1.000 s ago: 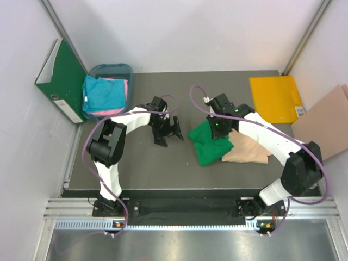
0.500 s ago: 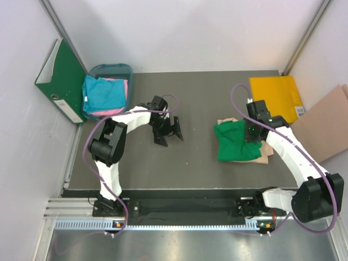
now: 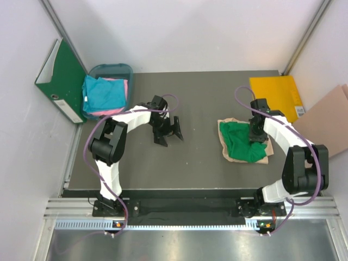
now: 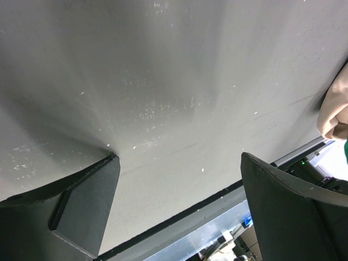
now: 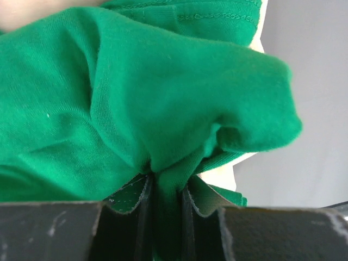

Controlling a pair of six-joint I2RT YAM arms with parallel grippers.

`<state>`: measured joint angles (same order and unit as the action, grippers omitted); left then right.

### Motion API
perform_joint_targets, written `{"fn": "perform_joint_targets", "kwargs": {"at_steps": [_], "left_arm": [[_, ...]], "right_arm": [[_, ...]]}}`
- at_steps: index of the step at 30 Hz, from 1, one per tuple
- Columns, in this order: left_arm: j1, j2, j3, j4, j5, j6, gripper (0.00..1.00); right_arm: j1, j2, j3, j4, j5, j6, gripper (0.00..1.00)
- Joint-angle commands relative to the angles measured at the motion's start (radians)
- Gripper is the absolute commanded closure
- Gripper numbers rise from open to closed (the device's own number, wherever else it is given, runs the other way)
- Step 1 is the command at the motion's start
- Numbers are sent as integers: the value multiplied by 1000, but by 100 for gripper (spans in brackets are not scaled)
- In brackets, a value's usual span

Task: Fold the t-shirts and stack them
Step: Put the neatly folded tshirt into the corner of the board with the right arm, then smooth out wrinkles on the folded tshirt

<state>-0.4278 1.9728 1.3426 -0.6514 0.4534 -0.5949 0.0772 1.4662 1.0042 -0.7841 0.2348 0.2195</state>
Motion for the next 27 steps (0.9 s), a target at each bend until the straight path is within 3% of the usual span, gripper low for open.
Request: {"fn": "perform_joint_targets", "kwargs": {"at_steps": [1, 3, 4, 5, 6, 9, 15, 20, 23, 24, 25, 26, 27], "left_arm": [[8, 74, -17, 27, -98, 63, 1], [6, 75, -14, 29, -88, 64, 1], [6, 75, -11, 29, -84, 66, 1], [6, 74, -10, 27, -82, 67, 1], [6, 72, -8, 30, -78, 69, 1], [6, 57, -7, 53, -35, 69, 1], [-66, 0, 68, 96, 63, 112, 1], [-153, 24, 179, 130, 198, 116, 1], [-181, 60, 239, 217, 289, 52, 5], [-187, 72, 263, 248, 354, 5, 16], [-192, 83, 277, 278, 391, -21, 55], [-204, 102, 288, 332, 416, -49, 84], [-212, 115, 318, 352, 456, -95, 100]], "right_arm": [[-27, 12, -3, 48, 89, 18, 91], [-34, 29, 10, 34, 90, 24, 87], [-34, 42, 16, 16, 80, 23, 70], [-36, 40, 31, 10, 77, 24, 60], [-36, 13, 34, 6, 80, 26, 40], [-34, -91, 57, 6, 121, 30, 1], [-33, -234, 125, 3, 82, -5, 0], [-34, -201, 102, 22, -34, 3, 1], [-33, -173, 50, 61, -98, 43, 18], [-33, -167, 36, 92, -135, 61, 47], [-36, -162, 10, 107, -144, 73, 67], [-34, -156, -4, 123, -153, 89, 90], [-36, -141, -13, 144, -167, 113, 100]]}}
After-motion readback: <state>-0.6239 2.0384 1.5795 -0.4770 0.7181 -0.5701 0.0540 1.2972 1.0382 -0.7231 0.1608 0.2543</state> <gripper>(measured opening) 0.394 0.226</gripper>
